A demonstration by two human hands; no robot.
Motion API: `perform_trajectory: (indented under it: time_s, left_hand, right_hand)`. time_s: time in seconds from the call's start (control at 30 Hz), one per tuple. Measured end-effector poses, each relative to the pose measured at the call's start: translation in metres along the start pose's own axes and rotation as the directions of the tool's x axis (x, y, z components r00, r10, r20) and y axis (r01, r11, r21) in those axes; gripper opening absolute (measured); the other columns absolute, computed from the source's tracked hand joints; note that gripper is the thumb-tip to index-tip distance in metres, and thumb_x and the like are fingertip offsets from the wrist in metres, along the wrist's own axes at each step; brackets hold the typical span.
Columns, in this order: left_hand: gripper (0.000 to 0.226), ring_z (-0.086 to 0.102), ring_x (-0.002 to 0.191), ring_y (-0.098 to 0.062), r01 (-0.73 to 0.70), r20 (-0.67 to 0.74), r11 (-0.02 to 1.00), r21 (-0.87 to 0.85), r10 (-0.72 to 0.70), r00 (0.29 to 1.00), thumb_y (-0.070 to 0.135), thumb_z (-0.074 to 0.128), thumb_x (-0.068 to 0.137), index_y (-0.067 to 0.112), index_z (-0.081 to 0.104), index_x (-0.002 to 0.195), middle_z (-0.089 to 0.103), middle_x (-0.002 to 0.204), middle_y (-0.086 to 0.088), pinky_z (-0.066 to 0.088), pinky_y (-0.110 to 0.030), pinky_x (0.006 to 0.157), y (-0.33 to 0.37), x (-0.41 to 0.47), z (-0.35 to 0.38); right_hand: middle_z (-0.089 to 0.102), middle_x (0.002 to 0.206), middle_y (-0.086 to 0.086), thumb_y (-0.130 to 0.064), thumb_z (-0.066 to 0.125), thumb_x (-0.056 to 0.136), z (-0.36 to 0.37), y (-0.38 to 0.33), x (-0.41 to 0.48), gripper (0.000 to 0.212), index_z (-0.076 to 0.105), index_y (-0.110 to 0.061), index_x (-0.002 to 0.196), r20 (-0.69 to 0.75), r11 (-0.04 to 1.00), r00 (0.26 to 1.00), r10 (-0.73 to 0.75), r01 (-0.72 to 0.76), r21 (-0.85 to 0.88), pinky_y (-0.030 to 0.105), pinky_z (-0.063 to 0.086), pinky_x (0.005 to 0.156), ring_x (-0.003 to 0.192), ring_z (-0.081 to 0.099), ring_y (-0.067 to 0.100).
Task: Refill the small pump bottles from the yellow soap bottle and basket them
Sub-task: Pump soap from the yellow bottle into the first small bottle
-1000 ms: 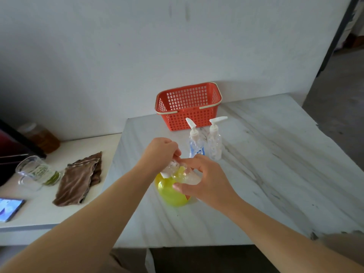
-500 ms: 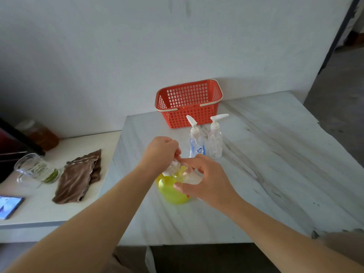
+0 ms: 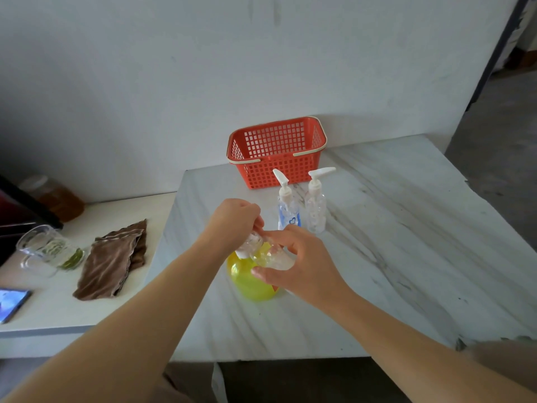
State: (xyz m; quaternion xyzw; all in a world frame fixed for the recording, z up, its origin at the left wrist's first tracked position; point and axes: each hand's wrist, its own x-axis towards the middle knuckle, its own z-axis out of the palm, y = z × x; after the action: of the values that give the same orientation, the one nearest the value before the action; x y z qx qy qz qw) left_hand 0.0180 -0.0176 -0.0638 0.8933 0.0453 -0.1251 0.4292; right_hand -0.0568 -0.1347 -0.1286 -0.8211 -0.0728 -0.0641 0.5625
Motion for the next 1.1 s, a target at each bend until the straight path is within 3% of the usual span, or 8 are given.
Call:
perform_trajectory:
  time_s: [0.23,0.43,0.57,0.77,0.97,1.1]
  left_hand:
    - [0.027,0.059,0.066,-0.024,0.024,0.0,0.994,-0.106,-0.024,1.0,0.001,0.043,0.082,0.004,0.063,0.065,0.068,0.066,-0.01,0.048,-0.029,0.068,-0.005,0.0003,0.0047]
    - [0.024,0.059,0.062,-0.018,0.038,-0.007,0.993,-0.113,-0.039,0.999,0.003,0.051,0.081,0.008,0.064,0.062,0.067,0.058,-0.001,0.047,-0.026,0.063,0.0002,0.0001,0.0015]
    - [0.018,0.061,0.066,-0.023,0.022,0.004,0.991,-0.132,-0.021,1.0,0.003,0.053,0.081,0.006,0.064,0.067,0.069,0.069,-0.009,0.049,-0.03,0.07,0.0015,-0.0009,-0.0005]
    - [0.026,0.061,0.07,-0.025,0.05,0.023,0.993,-0.108,-0.047,0.999,0.0,0.044,0.082,0.006,0.064,0.066,0.068,0.061,-0.005,0.051,-0.034,0.075,-0.0013,0.0023,0.0029]
    - [0.027,0.062,0.075,-0.025,0.047,0.017,0.995,-0.089,-0.046,0.999,0.001,0.043,0.082,0.007,0.063,0.064,0.068,0.067,-0.007,0.052,-0.036,0.079,-0.0024,-0.0002,0.0032]
    - [0.021,0.059,0.07,-0.023,0.039,0.017,0.994,-0.1,-0.037,0.999,0.005,0.049,0.083,0.007,0.064,0.068,0.069,0.069,-0.007,0.048,-0.029,0.065,0.0019,-0.0049,-0.001]
  right_hand:
    - [0.055,0.083,-0.008,-0.061,0.062,0.053,0.0006,0.0042,0.0005,0.061,0.067,-0.038,0.11,0.004,1.0,1.0,0.022,-0.022,0.0,0.014,0.043,0.073,0.082,0.053,0.004]
    - [0.054,0.082,-0.01,-0.06,0.063,0.053,-0.0014,-0.0004,0.0013,0.059,0.067,-0.039,0.109,-0.01,1.0,1.0,0.01,-0.01,-0.001,0.013,0.041,0.072,0.081,0.053,0.003]
    - [0.057,0.085,-0.007,-0.059,0.064,0.054,-0.002,-0.002,0.0022,0.058,0.067,-0.04,0.109,-0.007,1.0,1.0,-0.006,0.006,-0.002,0.019,0.046,0.076,0.084,0.057,0.006]
    - [0.053,0.082,-0.01,-0.06,0.063,0.054,-0.0005,0.0034,0.0014,0.06,0.067,-0.041,0.11,0.007,1.0,1.0,0.008,-0.008,-0.01,0.011,0.039,0.072,0.08,0.051,0.001]
    - [0.055,0.083,-0.007,-0.059,0.066,0.053,-0.0002,0.0035,0.0015,0.061,0.065,-0.044,0.111,0.014,1.0,1.0,0.022,-0.022,-0.006,0.009,0.039,0.071,0.078,0.052,0.0]
    - [0.053,0.081,-0.008,-0.052,0.071,0.056,-0.0022,-0.0019,0.0016,0.049,0.061,-0.051,0.103,-0.003,1.0,1.0,0.003,-0.003,-0.01,0.007,0.036,0.069,0.077,0.05,-0.001]
